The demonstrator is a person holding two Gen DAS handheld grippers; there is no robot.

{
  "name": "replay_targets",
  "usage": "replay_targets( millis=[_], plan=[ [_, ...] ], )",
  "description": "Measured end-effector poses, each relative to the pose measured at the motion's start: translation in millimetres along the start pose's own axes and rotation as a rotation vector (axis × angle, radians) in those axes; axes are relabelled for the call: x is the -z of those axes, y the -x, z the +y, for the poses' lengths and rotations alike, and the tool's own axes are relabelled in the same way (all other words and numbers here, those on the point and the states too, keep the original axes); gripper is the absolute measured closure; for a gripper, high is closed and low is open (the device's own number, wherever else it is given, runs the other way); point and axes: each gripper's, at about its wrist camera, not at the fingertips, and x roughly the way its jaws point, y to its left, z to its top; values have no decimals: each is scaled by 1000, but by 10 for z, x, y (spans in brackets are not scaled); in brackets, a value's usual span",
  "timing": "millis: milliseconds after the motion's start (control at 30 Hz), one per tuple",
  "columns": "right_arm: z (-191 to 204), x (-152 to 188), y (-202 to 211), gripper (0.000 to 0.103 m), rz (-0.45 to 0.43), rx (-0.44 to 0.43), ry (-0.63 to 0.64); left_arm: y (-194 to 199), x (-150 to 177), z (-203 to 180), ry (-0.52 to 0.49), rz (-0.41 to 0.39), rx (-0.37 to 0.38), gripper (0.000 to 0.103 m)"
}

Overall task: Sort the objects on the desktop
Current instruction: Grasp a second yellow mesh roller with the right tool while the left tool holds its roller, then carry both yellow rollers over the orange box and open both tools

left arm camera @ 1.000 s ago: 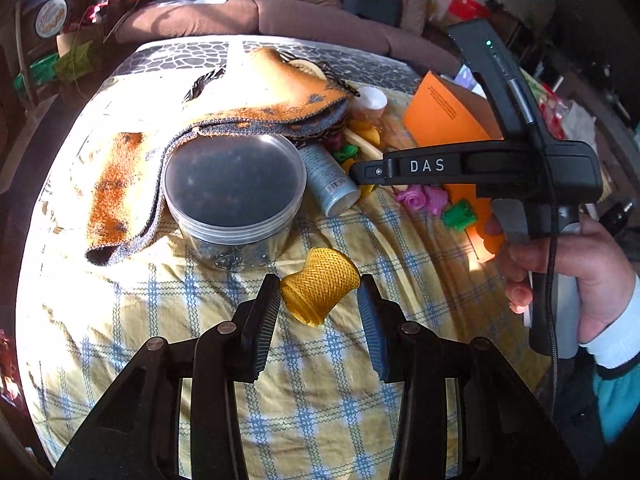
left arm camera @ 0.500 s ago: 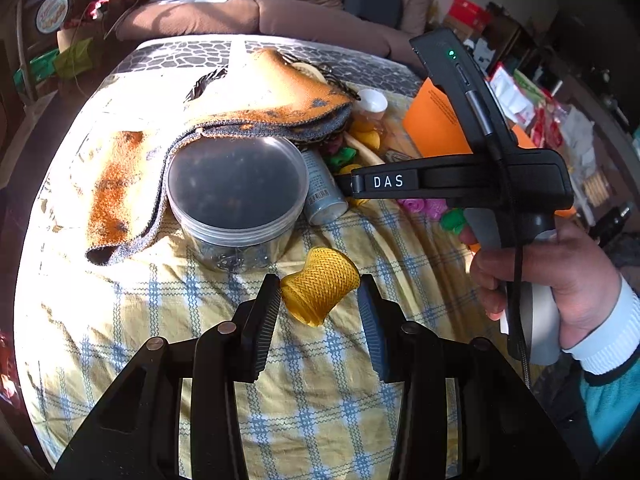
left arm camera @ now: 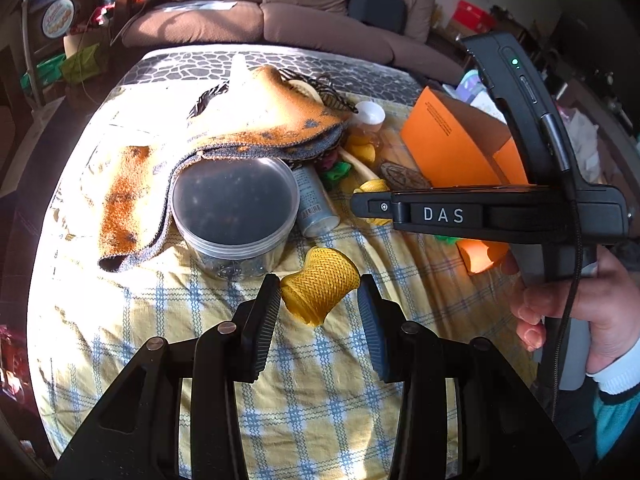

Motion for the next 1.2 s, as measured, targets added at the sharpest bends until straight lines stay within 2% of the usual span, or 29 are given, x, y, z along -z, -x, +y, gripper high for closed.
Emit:
replay_targets(
  millis=[267,567,867,1200],
  plan=[
    [-81,24,444,75,-52,20,11,119,-110,-254,-20,-14,-11,66],
    [-419,105,1001,75,-119,55,-17,258,-337,-728,-58,-49,1,66],
    [-1026,302,1452,75,-163,104,-88,145,-502,-1332,-110,-40,35,66],
    [-1718,535,1698,75,-172,149,-160,-128,-624,-1972,-173,-17,61,66]
  ],
)
